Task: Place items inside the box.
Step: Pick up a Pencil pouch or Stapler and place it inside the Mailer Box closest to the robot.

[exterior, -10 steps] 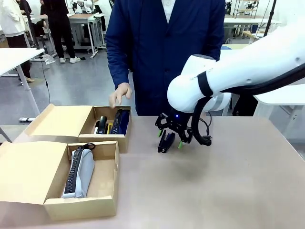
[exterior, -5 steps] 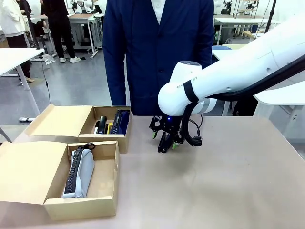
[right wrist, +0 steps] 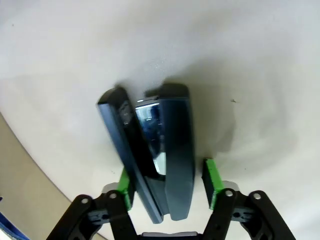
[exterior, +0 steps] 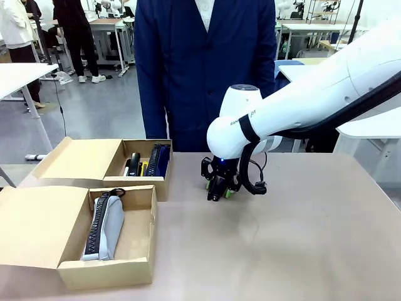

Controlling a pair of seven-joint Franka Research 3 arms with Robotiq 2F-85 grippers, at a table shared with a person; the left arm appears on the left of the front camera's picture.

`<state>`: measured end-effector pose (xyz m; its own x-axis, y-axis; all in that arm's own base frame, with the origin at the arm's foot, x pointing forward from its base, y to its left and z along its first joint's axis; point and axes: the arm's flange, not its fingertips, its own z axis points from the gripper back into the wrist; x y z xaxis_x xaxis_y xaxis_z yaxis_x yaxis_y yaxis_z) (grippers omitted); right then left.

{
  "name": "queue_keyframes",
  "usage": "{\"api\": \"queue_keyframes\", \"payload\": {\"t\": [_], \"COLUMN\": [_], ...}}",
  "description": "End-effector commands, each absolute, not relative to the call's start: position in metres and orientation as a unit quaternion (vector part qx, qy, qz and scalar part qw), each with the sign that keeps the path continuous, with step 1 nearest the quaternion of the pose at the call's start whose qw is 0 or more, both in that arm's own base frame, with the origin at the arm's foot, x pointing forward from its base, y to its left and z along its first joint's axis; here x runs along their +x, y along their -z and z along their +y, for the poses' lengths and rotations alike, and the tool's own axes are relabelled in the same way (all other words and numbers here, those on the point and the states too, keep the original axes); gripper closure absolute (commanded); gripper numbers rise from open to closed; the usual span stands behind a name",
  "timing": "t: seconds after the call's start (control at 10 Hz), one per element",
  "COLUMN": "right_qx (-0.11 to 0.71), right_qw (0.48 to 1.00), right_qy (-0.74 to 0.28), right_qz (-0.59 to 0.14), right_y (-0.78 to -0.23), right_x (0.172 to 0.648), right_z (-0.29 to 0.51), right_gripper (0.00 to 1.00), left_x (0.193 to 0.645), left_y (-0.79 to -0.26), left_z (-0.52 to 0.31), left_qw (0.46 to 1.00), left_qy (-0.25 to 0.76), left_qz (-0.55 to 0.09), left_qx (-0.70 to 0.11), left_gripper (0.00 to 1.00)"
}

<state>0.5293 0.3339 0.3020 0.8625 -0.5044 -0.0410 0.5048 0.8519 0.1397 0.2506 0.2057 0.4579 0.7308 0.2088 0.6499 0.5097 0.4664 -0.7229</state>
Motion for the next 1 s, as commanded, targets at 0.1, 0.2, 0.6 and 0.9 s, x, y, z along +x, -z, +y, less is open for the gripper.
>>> {"api": "queue_keyframes", "payload": {"t": [0.1,0.2,0.6,0.9], "right_qx": [0.062,0.062,0.070,0.097], "right_qw": [0.958,0.959,0.963,0.976], "right_qy": [0.278,0.277,0.260,0.174], "right_qz": [-0.016,-0.015,0.003,0.084], "right_y": [-0.305,-0.305,-0.315,-0.384], "right_x": [0.531,0.531,0.525,0.472], "right_z": [0.337,0.336,0.329,0.281], "right_gripper": [1.00,1.00,1.00,1.00], "left_x": [0.250,0.250,0.250,0.250], "left_y": [-0.459,-0.459,-0.459,-0.459], "left_z": [0.205,0.205,0.205,0.205], "left_qw": [0.771,0.771,0.771,0.771], "left_qy": [0.102,0.102,0.102,0.102], "left_qz": [-0.367,-0.367,-0.367,-0.367], "left_qx": [-0.511,-0.511,-0.511,-0.511], "left_gripper": [0.00,0.00,0.00,0.00]}}
